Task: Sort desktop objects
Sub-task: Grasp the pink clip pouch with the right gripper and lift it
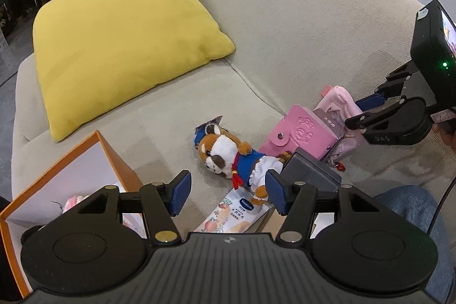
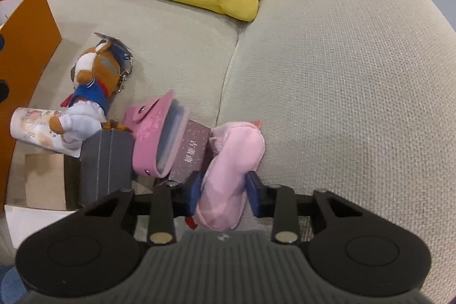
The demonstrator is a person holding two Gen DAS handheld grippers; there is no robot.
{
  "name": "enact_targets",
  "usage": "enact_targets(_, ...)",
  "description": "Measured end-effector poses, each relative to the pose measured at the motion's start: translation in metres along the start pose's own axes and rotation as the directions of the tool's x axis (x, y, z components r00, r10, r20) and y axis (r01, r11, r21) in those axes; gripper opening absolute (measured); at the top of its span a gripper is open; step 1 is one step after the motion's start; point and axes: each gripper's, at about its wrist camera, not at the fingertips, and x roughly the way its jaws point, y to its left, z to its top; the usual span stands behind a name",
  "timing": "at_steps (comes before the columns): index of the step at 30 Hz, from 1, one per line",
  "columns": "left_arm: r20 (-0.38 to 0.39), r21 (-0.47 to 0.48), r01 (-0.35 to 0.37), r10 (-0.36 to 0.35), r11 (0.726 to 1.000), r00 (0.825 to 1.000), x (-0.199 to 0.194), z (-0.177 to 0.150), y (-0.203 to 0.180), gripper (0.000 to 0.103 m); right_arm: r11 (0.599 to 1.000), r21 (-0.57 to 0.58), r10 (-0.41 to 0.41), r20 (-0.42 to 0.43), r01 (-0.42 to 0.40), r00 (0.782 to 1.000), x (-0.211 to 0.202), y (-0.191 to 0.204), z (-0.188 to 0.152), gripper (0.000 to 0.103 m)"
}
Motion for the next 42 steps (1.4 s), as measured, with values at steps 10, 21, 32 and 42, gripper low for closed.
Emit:
enact_targets(10,0.054,-0.007,-0.029,0.029,1.000,0.998,-0.028,-0.002,0.002,0.068,0.996,0.031,-0.092,0.147,0.088,0.985,-0.063,-0.022,0.014,0.013)
enact_targets(21,0.078,-0.034,-0.068,0.070,0.997,0.994,-0.041,-0.008,0.011,0.067,0.991,0.053,0.106,0.226,-0.121,0.968,-0.086,0.005,0.038,0.012)
enact_targets(32,0.034,-0.023,-0.056,0.057,0.998,0.998,-0.016,-0.010,0.017,0.067,0.989,0.112,0.087,0.096,-0.098,0.991,-0.011,-0.008,0.031,0.025)
enact_targets(42,0.005,-0.022,-0.020,0.020,1.000,1.000,0.004,-0.010,0.016,0.059,0.971,-0.053,0.238,0.134,-0.233,0.962,-0.037,0.042,0.020,0.034)
